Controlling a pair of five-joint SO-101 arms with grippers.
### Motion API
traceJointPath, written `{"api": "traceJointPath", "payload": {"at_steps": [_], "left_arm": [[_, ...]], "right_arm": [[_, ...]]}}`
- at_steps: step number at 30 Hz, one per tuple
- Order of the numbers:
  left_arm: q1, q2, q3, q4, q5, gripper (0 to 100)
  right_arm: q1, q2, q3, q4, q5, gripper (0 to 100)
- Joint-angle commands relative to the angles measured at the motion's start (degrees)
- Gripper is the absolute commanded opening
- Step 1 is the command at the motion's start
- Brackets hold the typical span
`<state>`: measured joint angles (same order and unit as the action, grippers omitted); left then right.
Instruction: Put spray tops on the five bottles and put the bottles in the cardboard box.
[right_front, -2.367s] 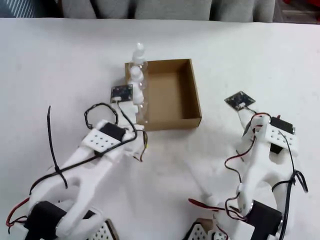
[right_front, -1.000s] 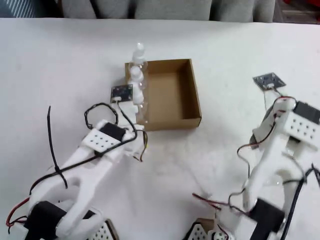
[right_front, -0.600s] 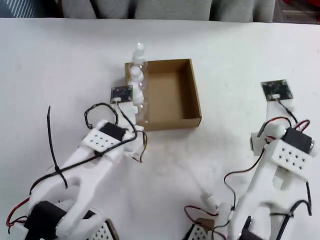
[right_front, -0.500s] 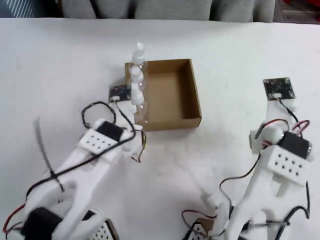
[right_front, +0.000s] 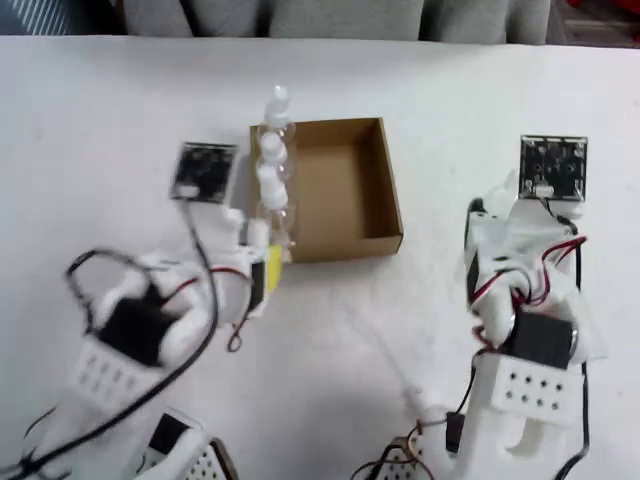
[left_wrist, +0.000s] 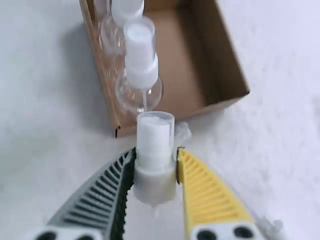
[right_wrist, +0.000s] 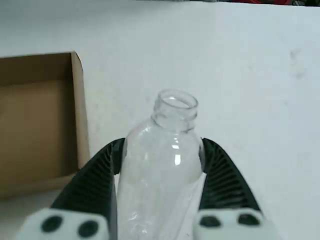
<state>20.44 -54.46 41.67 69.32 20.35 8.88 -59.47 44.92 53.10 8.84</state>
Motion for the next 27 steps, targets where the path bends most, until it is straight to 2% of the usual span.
{"api": "traceJointPath", "payload": {"at_steps": [1, 4, 8, 11, 15, 20, 22, 27], "left_arm": [[-4.0, -6.5, -9.8, 0.5, -0.5, 2], [-6.5, -6.5, -18.1, 0.5, -1.6, 2], [-7.8, -6.5, -28.6, -0.6, -7.6, 2], [-7.8, -6.5, -33.5, -5.8, -9.0, 2], [-7.4, -6.5, -34.3, -16.2, -9.8, 2], [-7.3, -6.0, -34.3, -27.8, -14.6, 2], [-7.3, -4.4, -34.7, -30.2, -15.7, 2], [-7.0, 3.5, -38.2, -28.8, -17.7, 2]], "right_arm": [[-5.7, -5.1, 2.5, -4.8, -3.3, 2.2], [-11.4, -9.7, 7.3, -9.5, -3.3, 2.2], [-20.1, -16.9, 15.7, -17.3, -3.3, 2.2], [-26.9, -23.1, 22.2, -22.1, -3.3, 2.2], [-34.6, -32.8, 30.5, -24.4, -3.3, 2.2], [-40.0, -44.7, 38.0, -24.0, -3.3, 2.1], [-41.3, -43.6, 38.5, -23.9, -3.3, 2.0], [-45.8, -43.5, 41.4, -23.8, -3.2, 1.8]]}}
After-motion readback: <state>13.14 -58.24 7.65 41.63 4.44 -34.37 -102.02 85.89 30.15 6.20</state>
